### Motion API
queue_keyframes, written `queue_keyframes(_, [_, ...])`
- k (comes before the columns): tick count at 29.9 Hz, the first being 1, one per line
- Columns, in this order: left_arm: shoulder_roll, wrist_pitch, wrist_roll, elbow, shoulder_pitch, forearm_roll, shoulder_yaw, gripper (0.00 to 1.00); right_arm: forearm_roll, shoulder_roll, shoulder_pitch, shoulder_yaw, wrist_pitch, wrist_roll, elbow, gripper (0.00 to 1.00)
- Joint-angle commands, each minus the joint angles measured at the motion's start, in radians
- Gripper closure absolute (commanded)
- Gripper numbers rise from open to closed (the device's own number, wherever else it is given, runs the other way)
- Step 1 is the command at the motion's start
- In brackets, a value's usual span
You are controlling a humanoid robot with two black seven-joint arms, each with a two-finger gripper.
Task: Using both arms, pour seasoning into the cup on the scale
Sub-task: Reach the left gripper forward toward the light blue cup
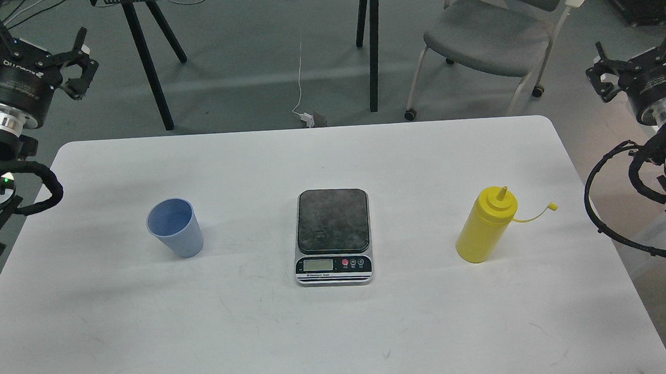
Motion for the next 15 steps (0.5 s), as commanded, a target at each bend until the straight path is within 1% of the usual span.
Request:
queue_keyframes(1, [-0.002,0.005,-0.006,0.0,0.015,-0.002,-0.003,0.0,0.0,-0.003,-0.005,0.002,0.0,0.0,0.001,0.01])
queue_keyframes(4, [-0.006,0.004,0.0,-0.001,0.031,0.0,0.0,0.0,0.0,-0.004,-0.005,0.002,0.0,0.0,0.001,0.01])
queue_keyframes(5, [-0.006,0.0,-0.008,-0.004,0.039,-0.002,-0.004,0.0,0.0,-0.006,-0.007,0.002,0.0,0.0,0.001,0.01])
queue_keyframes(8, [0.004,0.003,-0.008,-0.004,0.045,-0.002,-0.009,0.0,0.0,-0.009,-0.008,0.0,0.0,0.0,0.003,0.01])
queue_keyframes(10, [0.016,0.0,0.009,-0.006,0.045,0.005,0.008,0.0,0.002,-0.009,-0.016,0.003,0.0,0.003,0.006,0.01])
queue_keyframes(12, [0.056,0.0,0.02,-0.021,0.044,0.034,0.034,0.01,0.002,-0.01,-0.02,0.005,0.0,0.005,0.026,0.01])
queue_keyframes(15, [0.12,0.0,0.015,-0.084,0.042,0.167,0.069,0.01,0.002,-0.027,-0.04,0.005,0.0,0.008,0.079,0.01])
